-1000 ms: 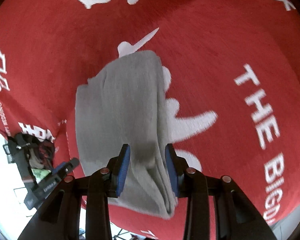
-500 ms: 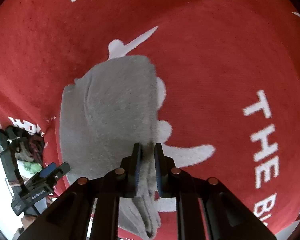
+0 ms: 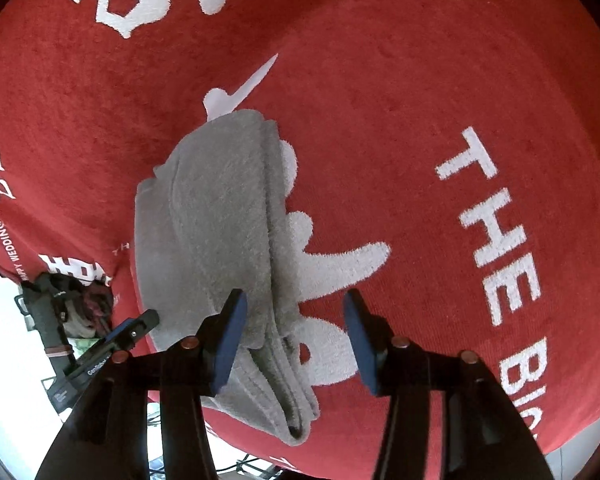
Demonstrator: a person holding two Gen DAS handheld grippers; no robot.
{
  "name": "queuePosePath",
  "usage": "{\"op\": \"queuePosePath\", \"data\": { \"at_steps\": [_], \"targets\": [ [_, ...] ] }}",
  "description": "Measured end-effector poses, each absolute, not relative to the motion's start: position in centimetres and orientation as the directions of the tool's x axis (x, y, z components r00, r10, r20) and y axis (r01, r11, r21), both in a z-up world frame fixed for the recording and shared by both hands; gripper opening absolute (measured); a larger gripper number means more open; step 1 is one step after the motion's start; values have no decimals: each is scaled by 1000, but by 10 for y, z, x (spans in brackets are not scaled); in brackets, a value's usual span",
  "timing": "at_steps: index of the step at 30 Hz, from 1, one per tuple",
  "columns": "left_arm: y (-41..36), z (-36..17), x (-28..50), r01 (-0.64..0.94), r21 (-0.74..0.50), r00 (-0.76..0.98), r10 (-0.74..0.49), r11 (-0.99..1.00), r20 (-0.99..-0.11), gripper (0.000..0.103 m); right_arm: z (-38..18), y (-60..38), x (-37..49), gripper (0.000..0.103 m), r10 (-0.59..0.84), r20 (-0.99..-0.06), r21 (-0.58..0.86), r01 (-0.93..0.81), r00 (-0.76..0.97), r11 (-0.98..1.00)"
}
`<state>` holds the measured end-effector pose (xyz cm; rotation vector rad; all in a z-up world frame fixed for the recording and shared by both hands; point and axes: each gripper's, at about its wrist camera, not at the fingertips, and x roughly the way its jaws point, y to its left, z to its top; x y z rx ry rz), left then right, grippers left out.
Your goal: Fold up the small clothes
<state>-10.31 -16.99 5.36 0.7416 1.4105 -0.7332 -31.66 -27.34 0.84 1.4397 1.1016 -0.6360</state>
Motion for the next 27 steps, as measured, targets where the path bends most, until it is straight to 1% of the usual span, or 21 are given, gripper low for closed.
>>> {"op": "queuePosePath", "data": {
  "at_steps": [3,5,7,11,14,18,20,23,27],
  "targets": [
    [-171,54,-102,814,25,44,-19,581,-999,102,8,-273,-317,56,267,-871,451,887,413,98],
    [-171,55,-99,805,1,28,-36,593,-999,102,8,-273,-317,59,267,-871,450,887,412,98],
    [-171,57,-95,799,-28,8,-57,601,-998,102,8,-274,-317,59,266,-871,451,887,413,99],
    [-173,60,-82,793,-47,5,-83,608,-997,102,11,-276,-316,70,258,-863,472,875,434,109],
    [-176,58,-72,780,-81,-30,-92,621,-995,102,13,-279,-315,71,256,-854,492,863,453,115],
    [-179,45,-60,750,-166,-136,-96,640,-986,102,9,-282,-313,71,269,-832,525,846,486,95],
    [-180,39,-57,742,-186,-165,-93,644,-982,102,5,-283,-311,71,284,-815,546,833,505,85],
    [-182,34,-57,761,-173,-150,-90,625,-985,102,0,-283,-307,71,311,-797,565,821,518,82],
    [-182,20,-53,734,-304,-287,-128,607,-949,102,-8,-285,-303,71,350,-775,589,802,527,97]
  ]
}}
